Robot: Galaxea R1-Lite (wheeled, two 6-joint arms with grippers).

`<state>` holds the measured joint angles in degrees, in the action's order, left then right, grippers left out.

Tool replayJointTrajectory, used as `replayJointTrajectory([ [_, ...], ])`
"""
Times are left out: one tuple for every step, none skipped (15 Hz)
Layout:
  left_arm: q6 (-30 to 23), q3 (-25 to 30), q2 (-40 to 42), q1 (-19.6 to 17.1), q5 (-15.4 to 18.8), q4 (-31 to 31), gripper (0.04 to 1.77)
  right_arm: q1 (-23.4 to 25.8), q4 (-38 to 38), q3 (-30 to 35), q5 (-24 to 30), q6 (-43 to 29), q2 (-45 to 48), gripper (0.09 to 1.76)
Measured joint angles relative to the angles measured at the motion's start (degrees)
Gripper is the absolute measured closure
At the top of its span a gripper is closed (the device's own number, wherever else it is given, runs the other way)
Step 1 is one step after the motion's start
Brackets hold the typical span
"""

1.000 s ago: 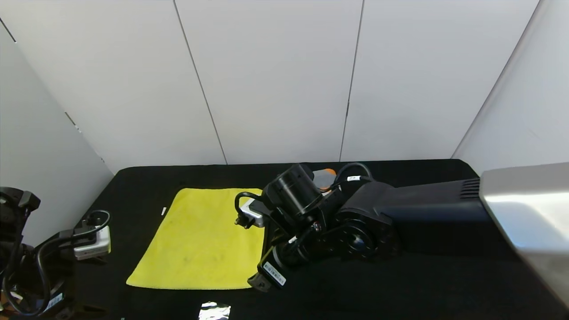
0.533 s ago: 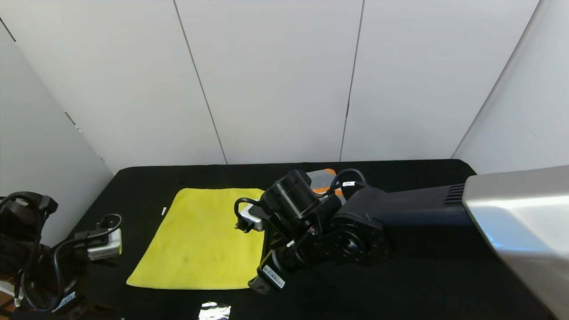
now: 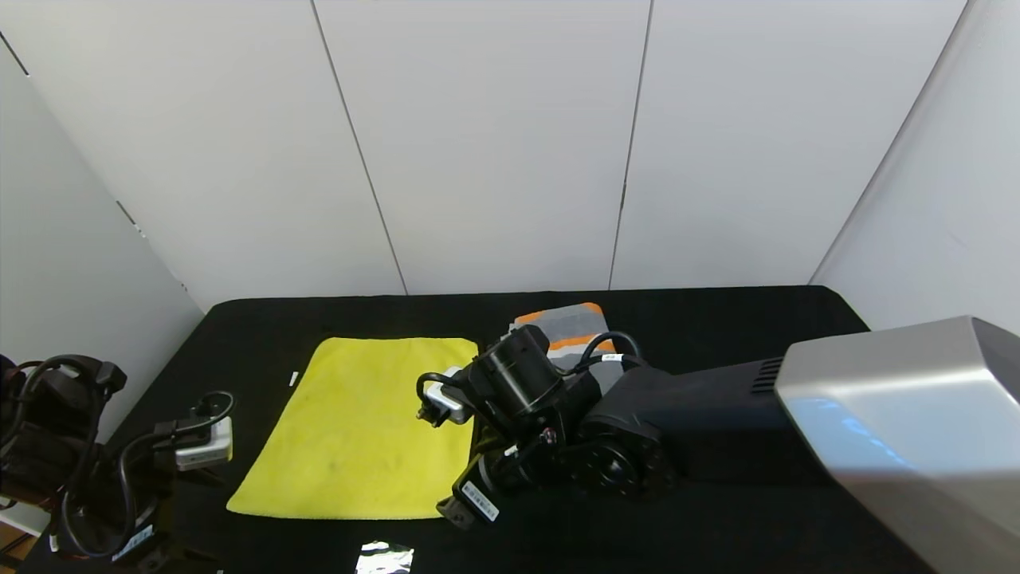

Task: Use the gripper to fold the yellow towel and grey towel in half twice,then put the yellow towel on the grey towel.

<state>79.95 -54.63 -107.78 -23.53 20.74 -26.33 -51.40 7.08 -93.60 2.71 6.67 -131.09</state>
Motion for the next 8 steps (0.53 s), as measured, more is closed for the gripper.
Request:
replayJointTrajectory([
  [-0.2, -0.1, -0.3, 0.2, 0.0, 0.0, 0.09, -0.3, -1.0, 0.4, -0.1, -0.4, -0.2, 0.14],
  [-0.2, -0.1, -0.6, 0.3, 0.0, 0.0, 0.09, -0.6, -2.3, 0.8, -0.2, -0.8, -0.5, 0.14],
  [-0.3, -0.1, -0.9, 0.4, 0.0, 0.0, 0.09, -0.8, -2.5, 1.0, -0.4, -0.9, -0.7, 0.14],
  [-0.3, -0.1, -1.0, 0.5, 0.0, 0.0, 0.09, -0.9, -2.5, 1.2, -0.4, -0.9, -0.9, 0.14],
  [-0.3, -0.1, -1.1, 0.5, 0.0, 0.0, 0.09, -0.9, -2.5, 1.2, -0.4, -1.0, -0.9, 0.14],
  [-0.4, -0.4, -1.2, 0.7, 0.0, -0.1, 0.09, -1.1, -3.6, 1.4, -1.8, -1.9, -1.2, 0.14],
  [-0.5, -0.5, -1.3, 1.0, 0.0, -0.1, 0.09, -1.5, -4.7, 1.7, -2.6, -3.1, -1.5, 0.14],
  [-0.5, -0.5, -1.4, 1.1, -0.1, 0.0, 0.09, -1.8, -5.1, 1.9, -2.9, -3.9, -1.9, 0.14],
])
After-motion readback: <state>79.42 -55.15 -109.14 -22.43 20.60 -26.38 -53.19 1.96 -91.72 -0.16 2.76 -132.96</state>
